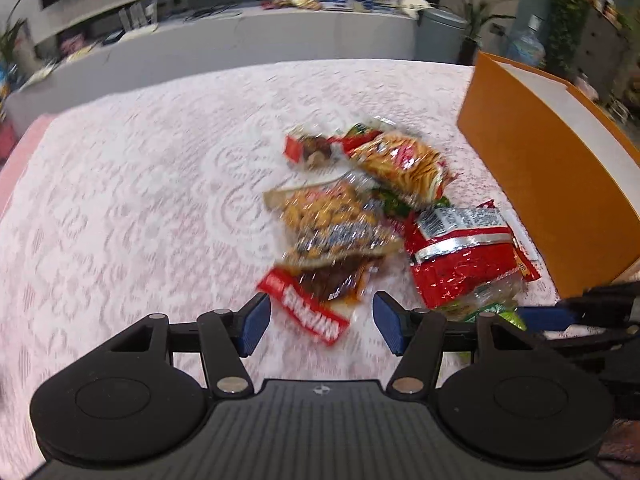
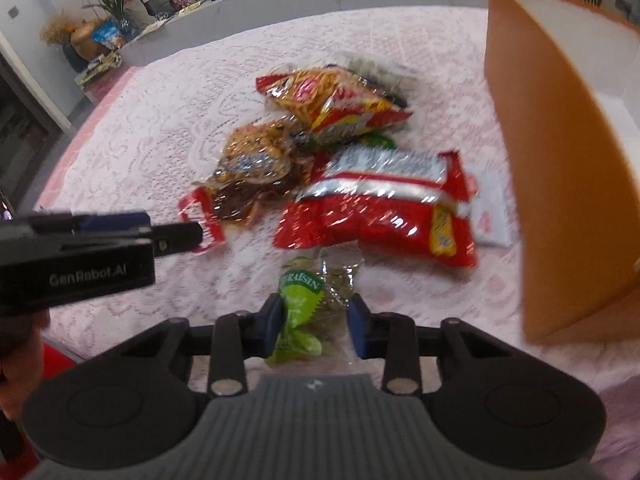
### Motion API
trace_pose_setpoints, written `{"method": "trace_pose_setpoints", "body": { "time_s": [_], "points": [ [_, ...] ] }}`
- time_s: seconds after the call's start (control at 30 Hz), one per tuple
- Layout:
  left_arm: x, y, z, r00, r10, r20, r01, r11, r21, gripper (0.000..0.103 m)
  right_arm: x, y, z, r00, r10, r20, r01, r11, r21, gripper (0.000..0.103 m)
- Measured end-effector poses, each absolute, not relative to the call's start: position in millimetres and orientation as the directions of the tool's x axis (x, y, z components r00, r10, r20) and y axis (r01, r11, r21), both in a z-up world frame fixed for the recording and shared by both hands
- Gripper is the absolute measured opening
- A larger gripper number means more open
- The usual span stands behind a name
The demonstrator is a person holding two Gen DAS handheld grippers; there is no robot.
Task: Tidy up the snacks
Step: 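Grasp the green raisin bag with the right gripper while the left gripper grasps a brown meat-snack pack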
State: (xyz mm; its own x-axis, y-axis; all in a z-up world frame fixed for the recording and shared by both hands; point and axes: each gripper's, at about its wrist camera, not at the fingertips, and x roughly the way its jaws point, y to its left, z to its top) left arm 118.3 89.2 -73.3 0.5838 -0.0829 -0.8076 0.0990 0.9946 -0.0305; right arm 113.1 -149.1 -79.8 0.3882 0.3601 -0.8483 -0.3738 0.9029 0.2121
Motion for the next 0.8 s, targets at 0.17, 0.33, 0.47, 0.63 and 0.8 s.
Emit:
{"method": "trace_pose_setpoints", "body": {
  "time_s": [0.17,0.33,0.47,0.63,0.8],
  "points": [
    [136,70,-76,0.605,-0.078,-0.792,0.233,0.969,0.083,0.077,129,-157,-78,0.375,0.351,-0.858,-0.373,0.904,0.207,0.031],
    [149,48,-86,0.629,-0.065,-0.775,0.342,0.918,0.201,0.083,139,-156,-77,0.361,0.351,-0.864,-0.375,0.903,0.211,0.031],
    [162,45,-92,0.649,-0.087,-0.756,0.317,0.934,0.164,0.088,139,-158,-78,0.355,0.359,-0.863,-0.379,0.899,0.218,0.030],
    [171,38,-107,0.644,-0.033,-0.764,0.293,0.934,0.207,0.089,141,-160,-80,0.351,0.368,-0.861,-0.379,0.897,0.229,0.030],
    [182,44,-115,0.631,-0.007,-0.776,0.237,0.954,0.184,0.095,142,-161,-81,0.352,0.374,-0.858,-0.379,0.895,0.235,0.031]
  ]
}}
